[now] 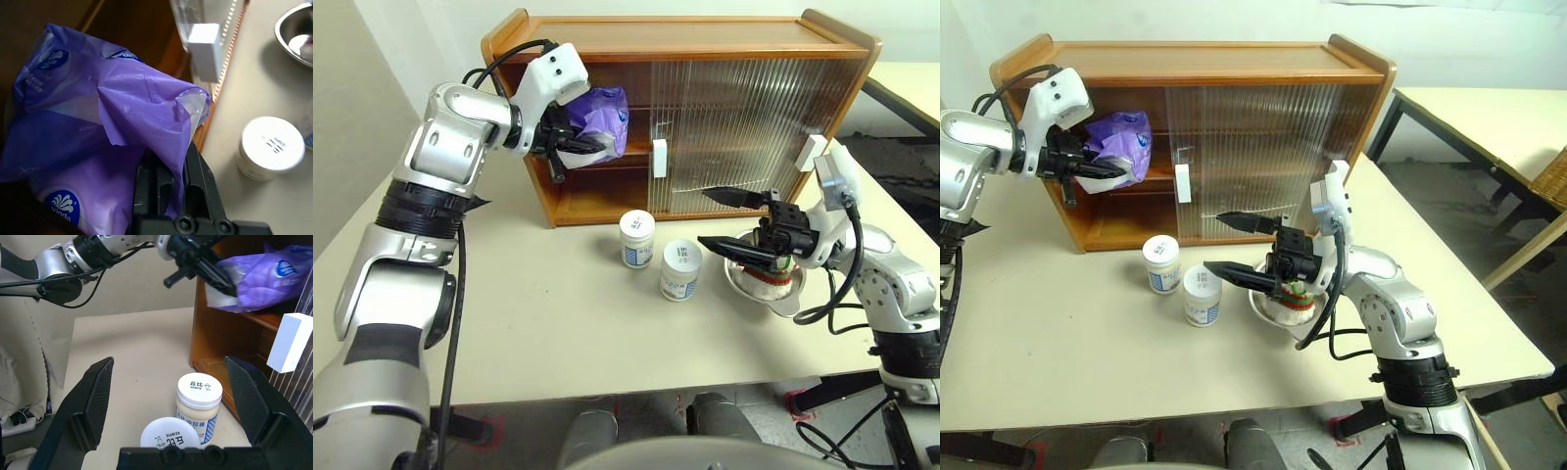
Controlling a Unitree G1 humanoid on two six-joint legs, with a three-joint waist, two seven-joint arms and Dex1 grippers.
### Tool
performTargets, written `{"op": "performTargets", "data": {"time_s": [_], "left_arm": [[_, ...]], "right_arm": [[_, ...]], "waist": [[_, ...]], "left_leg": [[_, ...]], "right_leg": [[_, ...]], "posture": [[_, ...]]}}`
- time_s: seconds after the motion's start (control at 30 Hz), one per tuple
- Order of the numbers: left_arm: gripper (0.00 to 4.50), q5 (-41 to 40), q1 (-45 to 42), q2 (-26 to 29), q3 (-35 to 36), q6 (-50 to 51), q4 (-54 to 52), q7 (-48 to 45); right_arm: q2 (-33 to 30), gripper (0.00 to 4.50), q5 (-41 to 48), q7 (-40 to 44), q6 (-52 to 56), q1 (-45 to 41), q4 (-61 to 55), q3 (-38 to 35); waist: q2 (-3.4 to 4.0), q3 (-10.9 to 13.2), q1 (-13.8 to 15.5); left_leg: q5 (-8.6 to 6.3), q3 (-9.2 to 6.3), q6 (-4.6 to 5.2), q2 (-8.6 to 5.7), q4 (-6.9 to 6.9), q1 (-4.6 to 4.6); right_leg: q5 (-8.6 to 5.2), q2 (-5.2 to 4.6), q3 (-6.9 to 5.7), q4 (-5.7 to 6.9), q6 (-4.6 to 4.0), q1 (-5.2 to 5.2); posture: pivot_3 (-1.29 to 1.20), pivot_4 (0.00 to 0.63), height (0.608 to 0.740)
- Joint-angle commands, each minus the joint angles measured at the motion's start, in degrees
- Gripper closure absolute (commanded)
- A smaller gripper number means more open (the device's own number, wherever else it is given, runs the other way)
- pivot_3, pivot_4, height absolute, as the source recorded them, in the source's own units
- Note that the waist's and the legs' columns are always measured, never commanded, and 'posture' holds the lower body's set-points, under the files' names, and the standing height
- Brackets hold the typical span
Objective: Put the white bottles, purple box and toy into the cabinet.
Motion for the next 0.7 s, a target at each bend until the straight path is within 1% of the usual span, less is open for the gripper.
{"op": "performTargets", "data": {"time_s": [0.03, 0.23, 0.4, 0.47, 0.53, 0.6, 0.7], "left_arm": [[4.49, 2.5, -2.2, -2.1, -0.9, -1.8, 4.3, 2.7], [4.49, 3.8, -1.7, -4.4, -0.9, -3.5, 6.1, 3.8], [4.49, 6.9, -2.4, -5.2, -1.7, -8.0, 10.4, 6.4], [3.82, 7.1, -2.6, -5.8, -1.4, -9.2, 11.5, 7.0], [3.31, 7.4, -2.7, -6.1, -1.1, -10.0, 12.1, 7.3], [2.54, 7.5, -2.7, -6.5, -0.8, -10.9, 12.3, 7.6], [1.44, 7.3, -2.9, -6.9, -0.3, -11.3, 12.4, 8.0]], "right_arm": [[0.1, 0.0, -0.4, -0.3, -0.2, 0.3, -0.6, 0.2], [0.3, 0.0, -0.4, -0.7, -0.2, 0.9, -1.2, 0.2], [0.4, 0.0, -0.3, -0.9, -0.2, 1.3, -1.6, 0.1], [0.3, 0.0, -0.2, -1.0, -0.2, 1.4, -1.7, 0.0], [0.2, 0.0, -0.2, -1.0, -0.1, 1.5, -1.8, -0.2], [0.1, 0.0, -0.1, -0.9, -0.2, 1.7, -1.9, -0.2], [0.0, 0.0, -0.1, -0.9, -0.1, 1.7, -1.9, -0.3]], "waist": [[-0.01, 0.0, 0.0], [-0.01, 0.0, 0.1], [-0.01, 0.0, 0.1], [-0.01, 0.0, 0.0], [-0.02, 0.0, -0.1], [-0.02, 0.0, -0.1], [-0.02, 0.0, -0.1]], "left_leg": [[0.0, 0.0, 0.0, 0.0, 0.0, -0.01], [0.0, 0.0, 0.0, 0.0, 0.01, -0.03], [-0.01, 0.0, 0.02, 0.0, 0.22, 0.01], [-0.01, 0.0, 0.03, 0.0, 0.27, 0.03], [0.0, 0.0, 0.04, 0.0, 0.31, 0.04], [0.03, 0.0, 0.11, 0.0, 0.31, 0.04], [0.05, 0.0, 0.14, 0.0, 0.31, 0.03]], "right_leg": [[0.0, 0.0, 0.0, -0.01, 0.01, 0.01], [0.03, 0.0, 0.0, -0.1, 0.23, 0.05], [0.08, 0.0, 0.0, -0.1, 0.34, 0.16], [0.11, 0.0, 0.01, -0.1, 0.39, 0.18], [0.13, 0.0, 0.01, -0.1, 0.48, 0.19], [-0.01, 0.0, 0.0, -0.09, 0.75, 0.19], [0.01, 0.0, 0.01, -0.09, 0.74, 0.19]], "posture": [[-0.12, 0.0, 0.74], [-0.13, 0.0, 0.74], [-0.14, 0.0, 0.74], [-0.14, 0.0, 0.74], [-0.14, 0.0, 0.74], [-0.14, 0.0, 0.74], [-0.14, 0.0, 0.74]]}}
